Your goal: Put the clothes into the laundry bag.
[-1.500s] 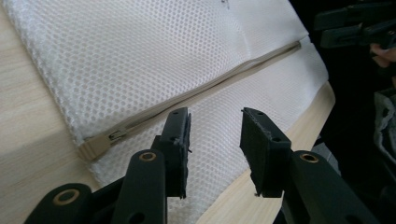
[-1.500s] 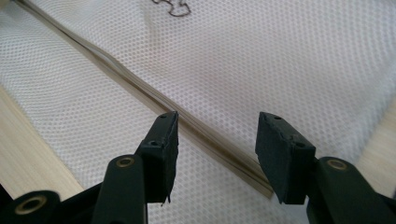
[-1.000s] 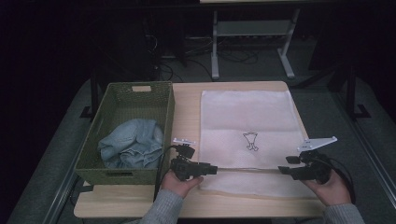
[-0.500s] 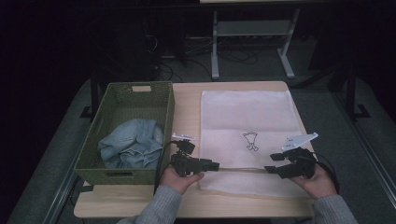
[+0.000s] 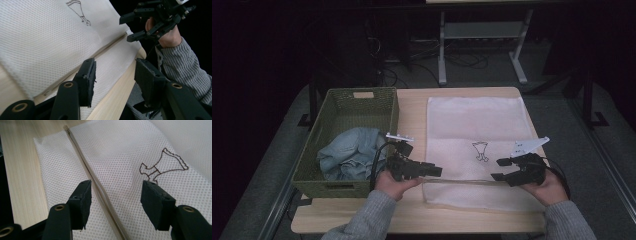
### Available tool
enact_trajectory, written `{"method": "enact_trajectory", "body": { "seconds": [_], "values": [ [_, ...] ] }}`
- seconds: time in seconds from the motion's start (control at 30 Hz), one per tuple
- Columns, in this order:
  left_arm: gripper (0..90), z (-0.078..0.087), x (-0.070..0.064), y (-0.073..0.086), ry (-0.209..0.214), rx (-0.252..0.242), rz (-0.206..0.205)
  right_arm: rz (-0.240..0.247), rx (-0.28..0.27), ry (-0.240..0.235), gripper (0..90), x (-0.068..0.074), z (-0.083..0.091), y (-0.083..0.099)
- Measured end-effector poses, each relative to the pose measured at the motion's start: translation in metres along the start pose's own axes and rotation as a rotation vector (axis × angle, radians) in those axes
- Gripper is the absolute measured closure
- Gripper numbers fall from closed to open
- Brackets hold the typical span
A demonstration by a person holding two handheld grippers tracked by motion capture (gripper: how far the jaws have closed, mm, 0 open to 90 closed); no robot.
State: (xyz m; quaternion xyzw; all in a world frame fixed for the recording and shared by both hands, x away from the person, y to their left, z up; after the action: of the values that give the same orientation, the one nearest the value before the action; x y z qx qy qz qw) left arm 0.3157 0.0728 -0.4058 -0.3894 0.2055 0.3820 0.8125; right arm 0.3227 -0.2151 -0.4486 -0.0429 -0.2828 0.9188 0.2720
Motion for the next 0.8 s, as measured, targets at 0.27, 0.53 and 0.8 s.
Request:
{"method": "enact_trajectory", "body": {
  "seconds": [0.27, 0.53, 0.8],
  "values": [
    [48.3, 0.018, 0.002, -0.001, 0.012, -0.008, -0.005, 0.039, 0.026, -0.012, 41.4, 0.0, -0.01, -0.008],
    [46.9, 0.04, 0.006, -0.003, 0.046, -0.027, 0.007, 0.081, 0.034, -0.034, 41.1, 0.0, -0.014, -0.018],
    [44.5, 0.068, 0.022, -0.001, 0.024, -0.066, 0.026, 0.109, 0.049, -0.045, 41.7, -0.002, -0.021, -0.019]
  ]
}}
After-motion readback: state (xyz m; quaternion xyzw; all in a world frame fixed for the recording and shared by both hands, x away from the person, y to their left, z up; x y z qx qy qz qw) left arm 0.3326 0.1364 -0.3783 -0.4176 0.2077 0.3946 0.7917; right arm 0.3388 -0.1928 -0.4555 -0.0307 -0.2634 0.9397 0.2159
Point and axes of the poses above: each handheld gripper's, and its own axes: z roughly backward along the jaws, y roughly out of its underside, x roughly to its left, the point moved 6 cm from there along -z, roughly forward along the jaws, and after that the axes turned 11 degrees about x, right-handed, at the moved point
